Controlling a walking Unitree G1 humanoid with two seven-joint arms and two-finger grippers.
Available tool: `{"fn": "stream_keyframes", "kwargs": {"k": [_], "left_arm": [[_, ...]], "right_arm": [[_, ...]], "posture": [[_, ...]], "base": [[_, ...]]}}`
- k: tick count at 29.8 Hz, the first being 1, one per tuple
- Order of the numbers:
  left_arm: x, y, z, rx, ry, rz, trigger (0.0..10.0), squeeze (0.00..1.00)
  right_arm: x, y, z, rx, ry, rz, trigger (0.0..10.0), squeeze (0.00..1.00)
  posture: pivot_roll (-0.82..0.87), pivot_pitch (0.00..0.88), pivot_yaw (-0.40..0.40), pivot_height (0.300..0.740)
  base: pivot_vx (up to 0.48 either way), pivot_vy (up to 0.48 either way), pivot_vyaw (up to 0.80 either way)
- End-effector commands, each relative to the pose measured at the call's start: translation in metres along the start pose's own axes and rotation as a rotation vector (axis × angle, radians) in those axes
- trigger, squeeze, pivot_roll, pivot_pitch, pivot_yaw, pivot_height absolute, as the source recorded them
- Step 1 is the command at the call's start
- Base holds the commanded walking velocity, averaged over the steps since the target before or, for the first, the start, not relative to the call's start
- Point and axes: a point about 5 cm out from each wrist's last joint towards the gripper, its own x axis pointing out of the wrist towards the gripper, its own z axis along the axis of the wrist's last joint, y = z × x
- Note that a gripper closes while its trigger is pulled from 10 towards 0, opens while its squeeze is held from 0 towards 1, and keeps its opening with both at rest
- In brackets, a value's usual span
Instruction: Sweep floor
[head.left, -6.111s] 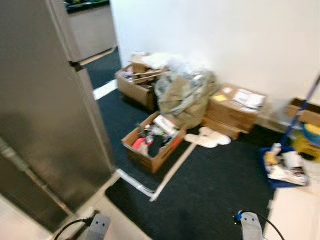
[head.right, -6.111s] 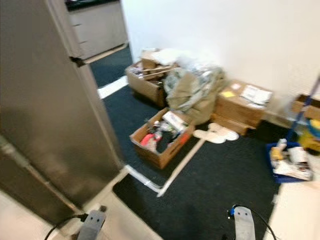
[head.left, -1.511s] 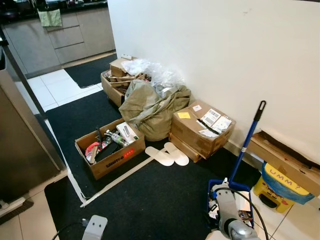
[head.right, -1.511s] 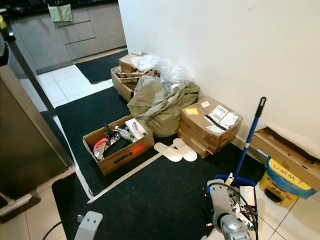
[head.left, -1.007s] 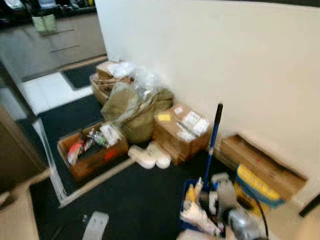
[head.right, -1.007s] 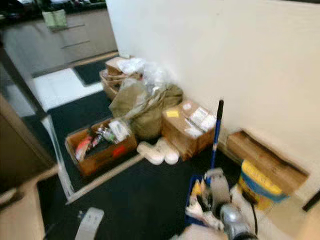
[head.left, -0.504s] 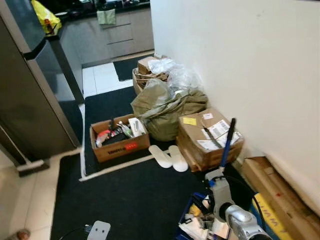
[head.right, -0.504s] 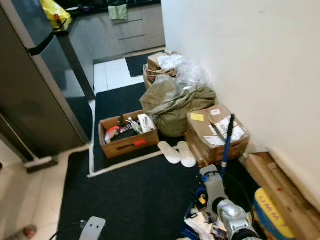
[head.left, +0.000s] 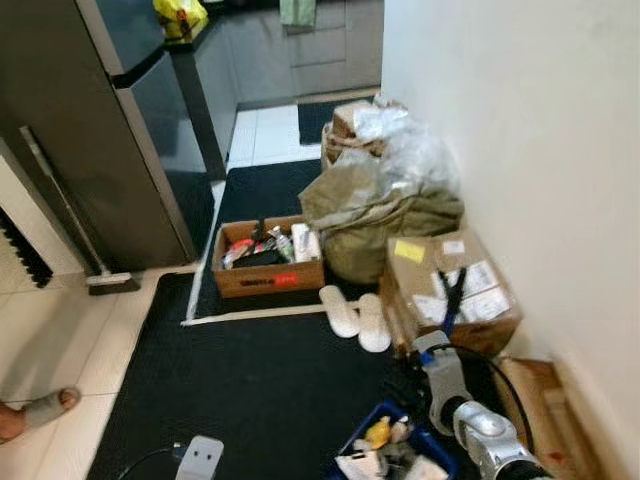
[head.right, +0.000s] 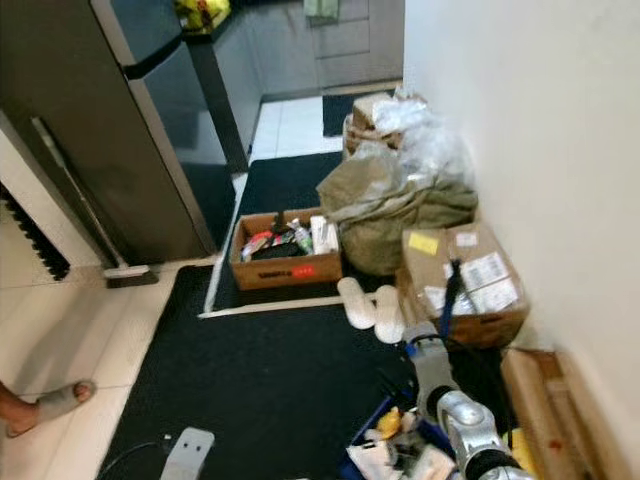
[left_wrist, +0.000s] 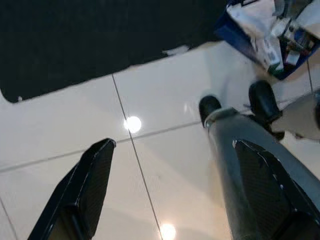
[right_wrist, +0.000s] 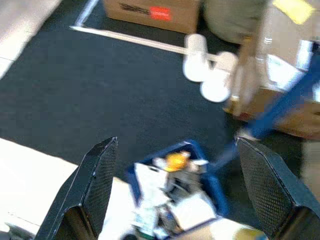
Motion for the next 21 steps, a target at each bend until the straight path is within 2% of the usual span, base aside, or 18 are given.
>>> {"fn": "stream_keyframes", "kwargs": {"k": [1,14,21], "left_arm": [[-0.0003,0.0028,-0.0002,0.003,0.001,0.012,10.0,0.0],[-0.0006,0.0051,-0.0017,0.005,0.01,0.037,10.0,0.0],[0.0007,0.0007,0.0024,0.006,0.005,0.035,10.0,0.0]], "right_arm": [[0.0001,0.0069,-0.0059,0.002,0.022,0.034,10.0,0.0],[-0.0009,0.0087,-0.0076,0.011,0.025,0.077,10.0,0.0],[0.0005,0.0088,-0.0044,-0.004,0.017,0.071,10.0,0.0]], "posture": [[-0.11,0.0,0.065,0.74],[-0.11,0.0,0.061,0.74],[-0.11,0.0,0.061,0.74]], "base": [[0.0,0.0,0.0],[0.0,0.0,0.0],[0.0,0.0,0.0]]}}
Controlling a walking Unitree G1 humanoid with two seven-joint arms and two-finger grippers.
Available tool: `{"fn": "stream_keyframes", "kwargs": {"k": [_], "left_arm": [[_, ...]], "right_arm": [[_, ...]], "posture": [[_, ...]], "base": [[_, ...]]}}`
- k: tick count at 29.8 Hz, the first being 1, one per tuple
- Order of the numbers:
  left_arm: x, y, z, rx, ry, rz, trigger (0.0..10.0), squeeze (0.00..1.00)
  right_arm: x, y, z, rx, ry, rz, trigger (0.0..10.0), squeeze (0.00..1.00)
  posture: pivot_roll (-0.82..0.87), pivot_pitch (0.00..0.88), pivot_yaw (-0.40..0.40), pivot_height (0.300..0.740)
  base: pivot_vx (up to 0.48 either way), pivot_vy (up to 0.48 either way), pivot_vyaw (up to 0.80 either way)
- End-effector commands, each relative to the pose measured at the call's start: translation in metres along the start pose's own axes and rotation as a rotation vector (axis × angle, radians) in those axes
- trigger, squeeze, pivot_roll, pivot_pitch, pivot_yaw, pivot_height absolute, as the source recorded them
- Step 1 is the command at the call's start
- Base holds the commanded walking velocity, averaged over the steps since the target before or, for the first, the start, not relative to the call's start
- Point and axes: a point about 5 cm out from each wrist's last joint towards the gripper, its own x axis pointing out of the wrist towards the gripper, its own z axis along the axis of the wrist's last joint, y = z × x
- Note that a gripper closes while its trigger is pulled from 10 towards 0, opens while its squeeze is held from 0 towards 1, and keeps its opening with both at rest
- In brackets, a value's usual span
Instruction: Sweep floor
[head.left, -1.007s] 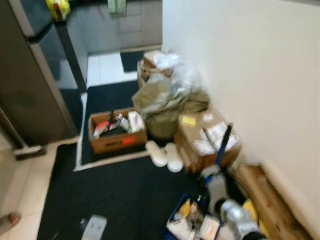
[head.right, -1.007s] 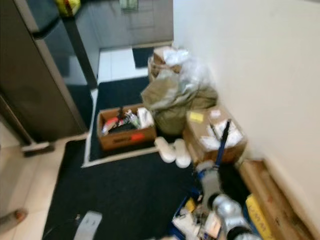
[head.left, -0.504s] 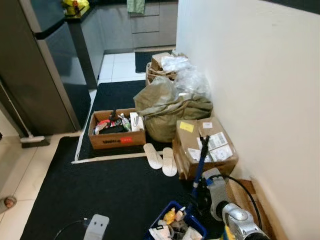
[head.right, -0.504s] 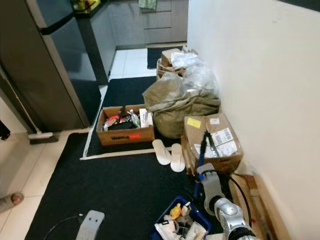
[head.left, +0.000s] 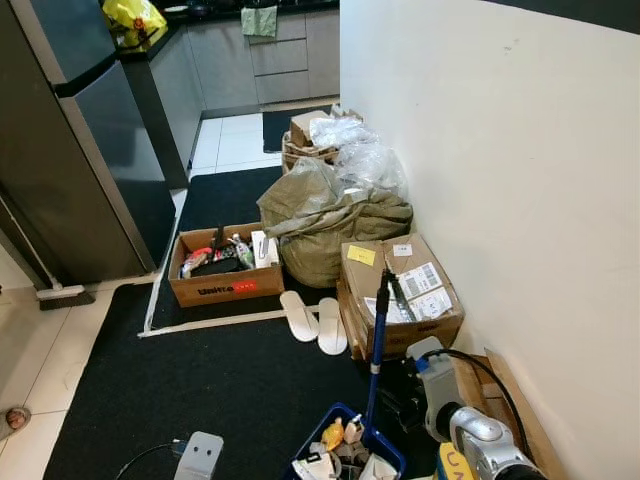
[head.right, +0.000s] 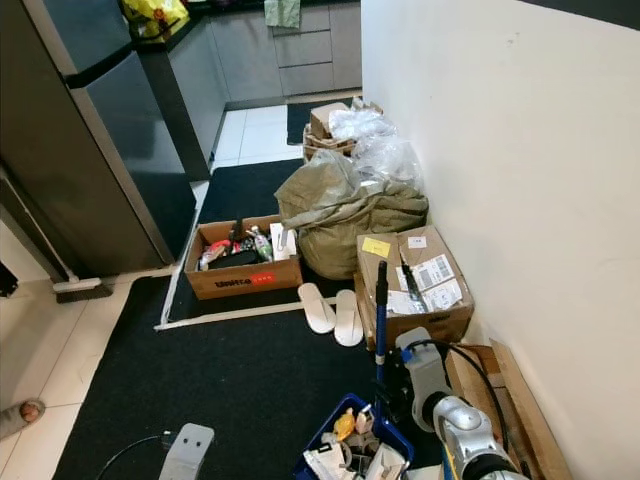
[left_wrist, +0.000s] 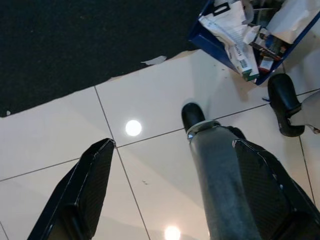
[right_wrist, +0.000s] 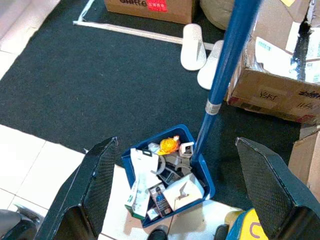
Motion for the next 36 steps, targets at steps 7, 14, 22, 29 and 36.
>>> {"fn": "stream_keyframes", "kwargs": {"k": [7,14,22,29,36], "left_arm": [[0.002,-0.005,0.007,0.014,0.0,0.012,10.0,0.0],[0.004,-0.017,0.015,0.017,-0.011,0.008,10.0,0.0],[-0.001,0.009,-0.003,0.004,0.006,0.035,10.0,0.0],[-0.002,0.012,-0.007,0.006,0.016,0.038,10.0,0.0],[-0.002,0.012,-0.004,0.01,0.009,0.038,10.0,0.0]], "right_arm": [[0.005,-0.009,0.023,0.027,-0.093,-0.09,10.0,0.0],[-0.001,-0.039,0.044,0.069,-0.157,-0.264,10.0,0.0],[-0.009,-0.056,0.048,0.045,-0.152,-0.327,10.0,0.0],[-0.012,-0.054,0.027,-0.009,-0.023,-0.293,10.0,0.0],[-0.019,-0.036,-0.024,0.0,0.202,-0.243,10.0,0.0]], "posture": [[-0.11,0.0,0.06,0.74],[-0.1,0.0,0.059,0.74],[-0.1,0.0,0.057,0.74],[-0.11,0.0,0.067,0.74],[-0.11,0.0,0.064,0.74]], "base": [[0.0,0.0,0.0],[0.0,0.0,0.0],[0.0,0.0,0.0],[0.0,0.0,0.0],[0.0,0.0,0.0]]}}
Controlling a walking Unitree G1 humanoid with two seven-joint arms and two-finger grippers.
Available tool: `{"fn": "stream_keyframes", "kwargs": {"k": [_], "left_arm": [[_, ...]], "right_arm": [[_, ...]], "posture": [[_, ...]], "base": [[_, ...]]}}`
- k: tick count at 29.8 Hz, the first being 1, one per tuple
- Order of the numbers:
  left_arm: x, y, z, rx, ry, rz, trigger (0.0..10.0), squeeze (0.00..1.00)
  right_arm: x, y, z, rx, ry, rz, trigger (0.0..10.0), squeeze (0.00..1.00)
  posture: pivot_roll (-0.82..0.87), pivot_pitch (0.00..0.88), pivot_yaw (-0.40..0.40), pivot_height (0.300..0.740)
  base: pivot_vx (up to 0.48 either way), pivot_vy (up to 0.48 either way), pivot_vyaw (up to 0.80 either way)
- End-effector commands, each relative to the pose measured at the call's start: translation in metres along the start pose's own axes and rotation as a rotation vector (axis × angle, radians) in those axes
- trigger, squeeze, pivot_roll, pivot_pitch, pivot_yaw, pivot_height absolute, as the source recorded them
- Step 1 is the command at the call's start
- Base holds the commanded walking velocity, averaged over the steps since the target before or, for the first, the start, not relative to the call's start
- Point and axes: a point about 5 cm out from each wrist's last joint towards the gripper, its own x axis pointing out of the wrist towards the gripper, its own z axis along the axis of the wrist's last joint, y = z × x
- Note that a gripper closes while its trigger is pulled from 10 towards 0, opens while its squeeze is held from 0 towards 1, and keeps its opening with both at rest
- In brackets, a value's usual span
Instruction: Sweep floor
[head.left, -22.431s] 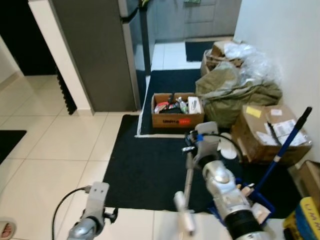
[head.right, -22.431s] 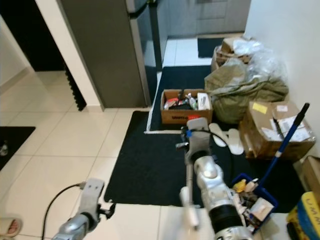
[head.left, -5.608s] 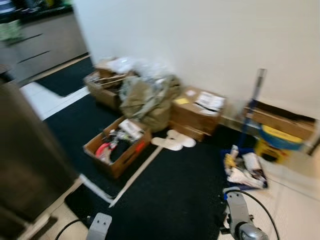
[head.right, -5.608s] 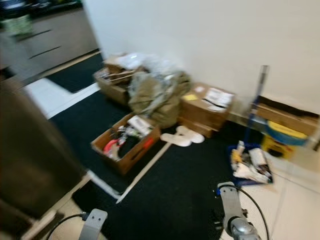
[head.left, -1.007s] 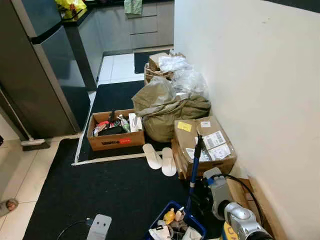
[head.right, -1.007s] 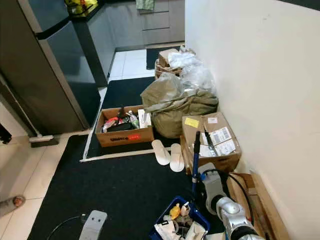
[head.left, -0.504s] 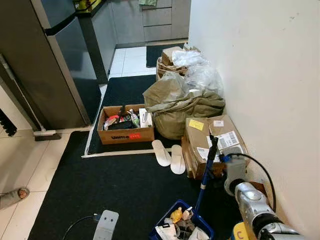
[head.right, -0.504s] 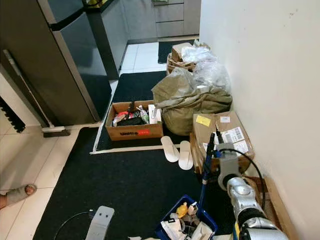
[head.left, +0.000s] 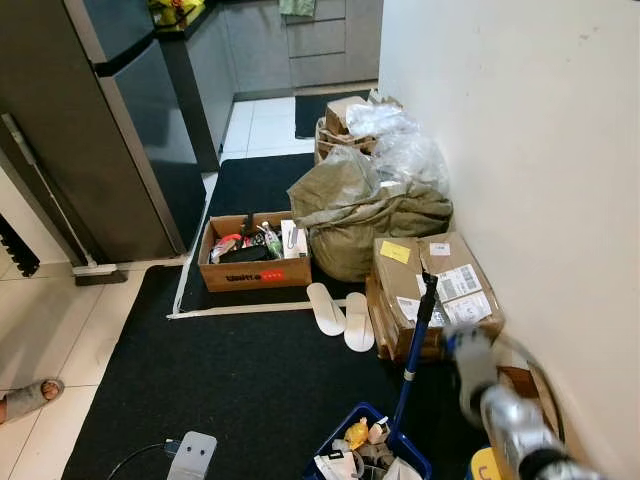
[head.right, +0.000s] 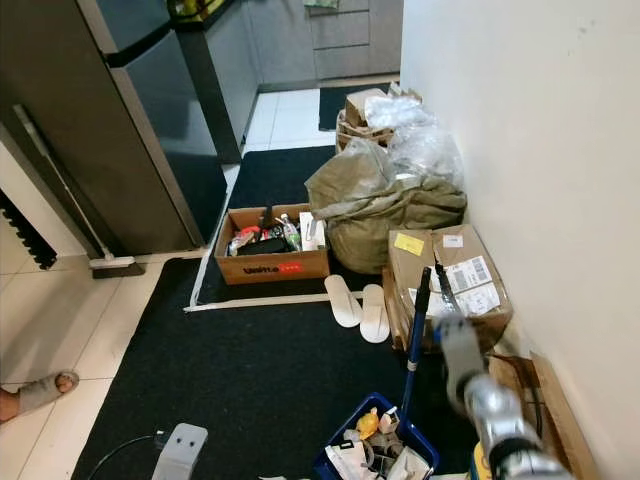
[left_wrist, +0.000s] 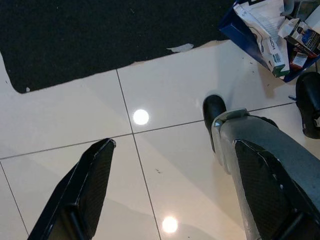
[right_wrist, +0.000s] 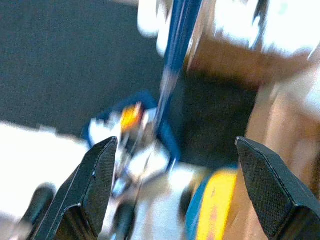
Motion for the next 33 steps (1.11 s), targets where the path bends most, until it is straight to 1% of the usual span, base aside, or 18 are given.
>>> {"fn": "stream_keyframes", "kwargs": {"k": [1,2,4,8,9,10,12,13,14,15,16,17,19,20,21,23,27,33], "left_arm": [[0.0,0.004,-0.001,0.003,-0.001,0.008,10.0,0.0],[0.0,0.004,-0.001,0.003,-0.001,0.008,10.0,0.0],[0.0,0.005,0.004,-0.028,-0.018,0.028,10.0,0.0],[0.0,0.007,0.006,-0.046,-0.028,0.047,10.0,0.0],[0.0,0.011,0.009,-0.042,-0.039,0.068,10.0,0.0],[0.0,0.016,0.012,-0.027,-0.047,0.088,10.0,0.0],[0.0,0.016,0.012,-0.027,-0.047,0.088,10.0,0.0],[0.0,0.018,0.014,0.024,-0.053,0.088,10.0,0.0],[0.0,0.018,0.014,0.024,-0.053,0.088,10.0,0.0],[0.0,0.019,0.017,0.1,-0.059,0.076,10.0,0.0],[0.0,0.019,0.017,0.1,-0.059,0.076,10.0,0.0],[0.0,0.02,0.02,0.117,-0.064,0.072,10.0,0.0],[0.0,0.02,0.02,0.117,-0.064,0.072,10.0,0.0],[0.0,0.022,0.019,0.109,-0.061,0.075,10.0,0.0],[0.0,0.022,0.019,0.087,-0.058,0.079,10.0,0.0],[0.0,0.023,0.018,0.063,-0.056,0.084,10.0,0.0],[0.0,0.023,0.017,0.053,-0.052,0.086,10.0,0.0],[-0.001,0.021,0.006,0.061,-0.024,0.08,10.0,0.0]], "right_arm": [[0.0,0.003,-0.004,0.007,0.022,-0.006,10.0,0.0],[0.0,0.003,-0.004,0.007,0.022,-0.006,10.0,0.0],[-0.005,0.015,-0.037,0.202,0.102,-0.059,10.0,0.0],[-0.009,0.019,-0.051,0.284,0.136,-0.088,10.0,0.0],[-0.012,0.023,-0.063,0.361,0.165,-0.133,10.0,0.0],[-0.016,0.019,-0.072,0.745,0.138,-0.271,10.0,0.0],[-0.016,0.019,-0.072,0.745,0.138,-0.271,10.0,0.0],[-0.02,0.015,-0.078,1.073,0.083,-0.377,10.0,0.0],[-0.02,0.015,-0.078,1.073,0.083,-0.377,10.0,0.0],[-0.024,0.011,-0.083,1.161,0.046,-0.437,10.0,0.0],[-0.024,0.011,-0.083,1.161,0.046,-0.437,10.0,0.0],[-0.022,0.02,-0.083,0.947,0.093,-0.36,10.0,0.0],[-0.022,0.02,-0.083,0.947,0.093,-0.36,10.0,0.0],[-0.021,0.028,-0.083,0.695,0.143,-0.282,10.0,0.0],[-0.02,0.034,-0.083,0.546,0.165,-0.226,10.0,0.0],[-0.018,0.036,-0.079,0.466,0.161,-0.201,10.0,0.0],[-0.015,0.033,-0.07,0.45,0.124,-0.197,10.0,0.0],[-0.003,0.01,-0.017,0.424,-0.089,-0.212,10.0,0.0]], "posture": [[-0.11,0.0,0.064,0.74],[-0.11,0.0,0.064,0.74],[-0.12,0.0,0.067,0.74],[-0.12,0.0,0.07,0.74],[-0.12,0.0,0.073,0.74],[-0.12,0.0,0.073,0.74],[-0.12,0.0,0.073,0.74],[-0.1,0.0,0.072,0.74],[-0.1,0.0,0.072,0.74],[-0.1,0.0,0.074,0.74],[-0.1,0.0,0.074,0.74],[-0.11,0.0,0.084,0.74],[-0.11,0.0,0.084,0.74],[-0.11,0.0,0.077,0.74],[-0.11,0.0,0.075,0.74],[-0.11,0.0,0.072,0.74],[-0.1,0.0,0.068,0.74],[-0.1,0.0,0.071,0.74]], "base": [[0.0,0.0,0.0],[0.0,0.0,0.0],[0.0,0.0,0.0],[0.0,0.0,0.0],[0.0,0.0,0.0],[0.0,0.0,0.0],[0.0,0.0,0.0],[0.0,0.0,0.0],[0.0,0.0,0.0],[0.0,0.0,0.0],[0.0,0.0,0.0],[0.0,0.0,0.0],[0.0,0.0,0.0],[0.0,0.0,0.0],[0.0,0.0,0.0],[0.0,0.0,0.0],[0.0,0.0,0.0],[0.0,0.0,0.0]]}}
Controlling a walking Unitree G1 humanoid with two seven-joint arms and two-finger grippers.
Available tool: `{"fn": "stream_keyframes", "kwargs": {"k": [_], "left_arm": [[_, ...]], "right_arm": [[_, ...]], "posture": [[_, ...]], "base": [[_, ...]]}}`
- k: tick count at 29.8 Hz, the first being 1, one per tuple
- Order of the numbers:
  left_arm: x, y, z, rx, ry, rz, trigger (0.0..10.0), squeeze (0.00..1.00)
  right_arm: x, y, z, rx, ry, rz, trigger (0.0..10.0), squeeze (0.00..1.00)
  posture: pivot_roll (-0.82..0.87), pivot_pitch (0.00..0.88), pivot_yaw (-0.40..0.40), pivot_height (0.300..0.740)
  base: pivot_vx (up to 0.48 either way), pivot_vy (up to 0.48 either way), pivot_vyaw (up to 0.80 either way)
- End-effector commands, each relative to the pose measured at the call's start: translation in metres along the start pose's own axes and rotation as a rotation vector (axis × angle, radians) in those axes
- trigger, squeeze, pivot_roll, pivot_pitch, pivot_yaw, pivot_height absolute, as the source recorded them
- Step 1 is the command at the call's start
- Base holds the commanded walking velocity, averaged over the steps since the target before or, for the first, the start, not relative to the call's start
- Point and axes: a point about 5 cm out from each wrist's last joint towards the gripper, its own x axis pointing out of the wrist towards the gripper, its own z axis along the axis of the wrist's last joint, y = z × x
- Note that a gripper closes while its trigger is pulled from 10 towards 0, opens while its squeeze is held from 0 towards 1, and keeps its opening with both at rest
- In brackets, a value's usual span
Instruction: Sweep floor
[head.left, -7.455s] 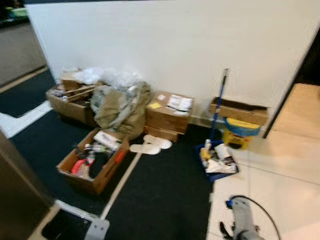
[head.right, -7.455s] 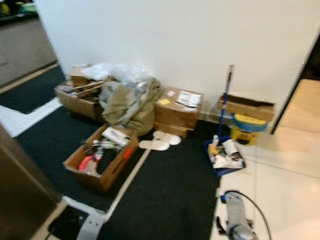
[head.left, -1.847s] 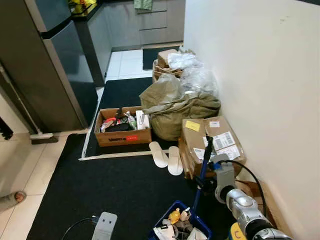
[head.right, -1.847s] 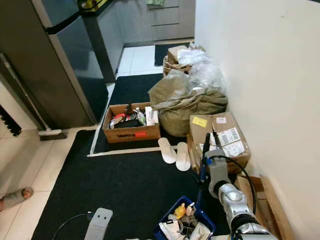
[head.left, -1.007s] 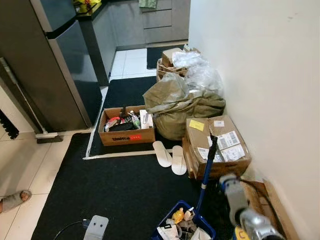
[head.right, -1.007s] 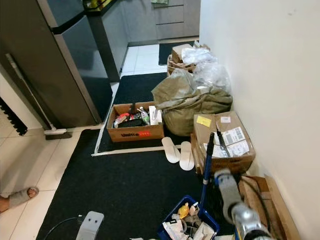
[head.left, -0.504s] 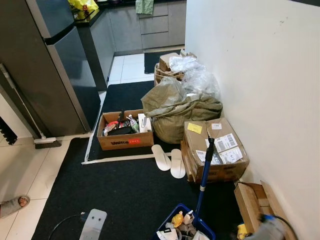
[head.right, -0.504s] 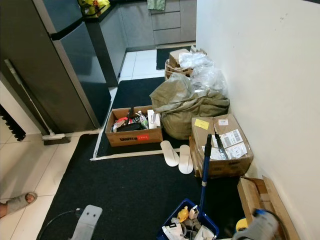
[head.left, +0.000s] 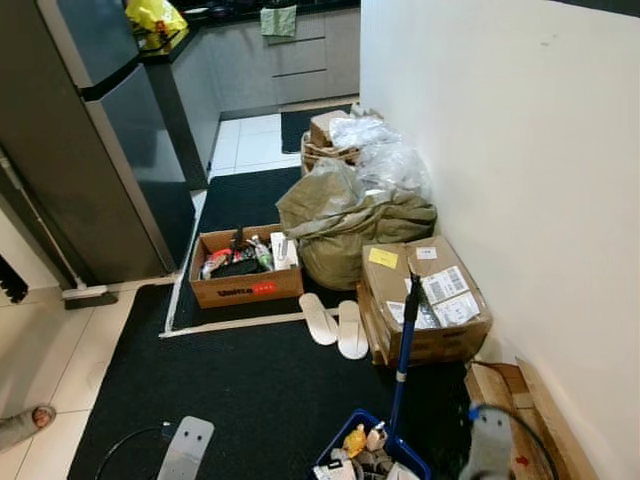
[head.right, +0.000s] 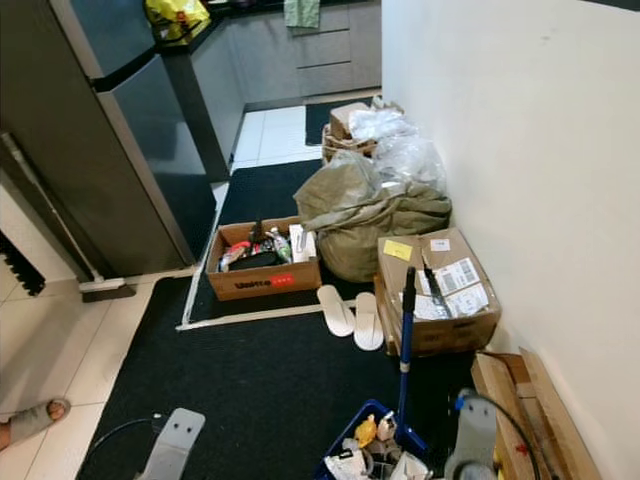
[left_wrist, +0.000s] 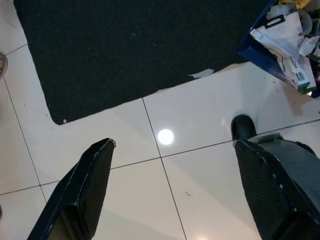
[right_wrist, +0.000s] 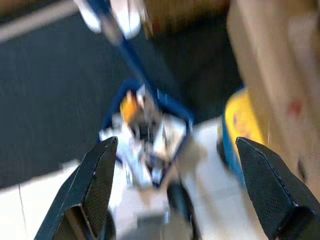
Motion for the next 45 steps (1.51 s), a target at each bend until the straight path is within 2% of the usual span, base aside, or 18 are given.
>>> {"fn": "stream_keyframes", "kwargs": {"k": [1,2,3,4,5,6,11,12,13,16,23,27,37,45], "left_arm": [[-0.001,0.007,-0.007,-0.001,0.026,0.018,10.0,0.0],[-0.002,0.006,-0.011,0.004,0.035,0.015,10.0,0.0],[-0.002,0.006,-0.011,0.004,0.035,0.015,10.0,0.0],[-0.003,0.005,-0.014,0.01,0.043,0.012,10.0,0.0],[-0.003,0.005,-0.014,0.01,0.043,0.012,10.0,0.0],[-0.003,0.005,-0.016,0.013,0.047,0.009,10.0,0.0],[-0.004,0.004,-0.019,0.017,0.052,0.004,10.0,0.0],[-0.004,0.003,-0.021,0.018,0.055,0.001,10.0,0.0],[-0.004,0.003,-0.021,0.018,0.055,0.001,10.0,0.0],[-0.007,0.002,-0.032,0.021,0.075,-0.007,10.0,0.0],[-0.01,0.003,-0.042,0.025,0.092,-0.008,10.0,0.0],[-0.014,0.01,-0.051,0.029,0.099,-0.001,10.0,0.0],[-0.017,0.018,-0.058,0.035,0.106,0.01,10.0,0.0],[-0.019,0.023,-0.062,0.037,0.099,0.016,10.0,0.0]], "right_arm": [[0.002,0.003,0.009,0.003,-0.046,0.012,10.0,0.0],[0.005,0.004,0.03,0.01,-0.121,0.021,10.0,0.0],[0.005,0.004,0.03,0.01,-0.121,0.021,10.0,0.0],[0.008,0.008,0.051,0.019,-0.201,0.052,10.0,0.0],[0.008,0.008,0.051,0.019,-0.201,0.052,10.0,0.0],[0.009,0.013,0.065,0.027,-0.257,0.082,10.0,0.0],[0.01,0.025,0.083,-0.012,-0.339,0.159,10.0,0.0],[0.008,0.032,0.091,-0.044,-0.381,0.214,10.0,0.0],[0.008,0.032,0.091,-0.044,-0.381,0.214,10.0,0.0],[0.004,0.041,0.112,-0.133,-0.481,0.348,10.0,0.0],[0.001,0.045,0.121,-0.245,-0.517,0.439,10.0,0.0],[-0.006,0.045,0.148,-0.376,-0.599,0.518,10.0,0.0],[-0.01,0.056,0.172,-0.441,-0.681,0.531,10.0,0.0],[-0.01,0.066,0.177,-0.473,-0.685,0.541,10.0,0.0]], "posture": [[-0.1,0.0,0.071,0.74],[-0.1,0.0,0.071,0.74],[-0.1,0.0,0.071,0.74],[-0.09,0.0,0.07,0.74],[-0.09,0.0,0.07,0.74],[-0.09,0.0,0.07,0.74],[-0.09,0.0,0.073,0.74],[-0.08,0.011,0.073,0.74],[-0.08,0.011,0.073,0.74],[-0.06,0.049,0.077,0.74],[-0.04,0.073,0.086,0.74],[-0.01,0.11,0.094,0.74],[0.01,0.138,0.102,0.74],[0.03,0.165,0.105,0.74]], "base": [[0.0,0.0,0.0],[0.0,0.0,0.0],[0.0,0.0,0.0],[0.0,0.0,0.0],[0.0,0.0,0.0],[0.0,0.0,0.0],[0.0,0.0,0.0],[0.0,0.0,0.0],[0.0,0.0,0.0],[0.0,0.0,0.0],[0.0,0.0,0.0],[0.0,0.0,0.0],[0.0,0.0,0.0],[0.0,0.0,0.0]]}}
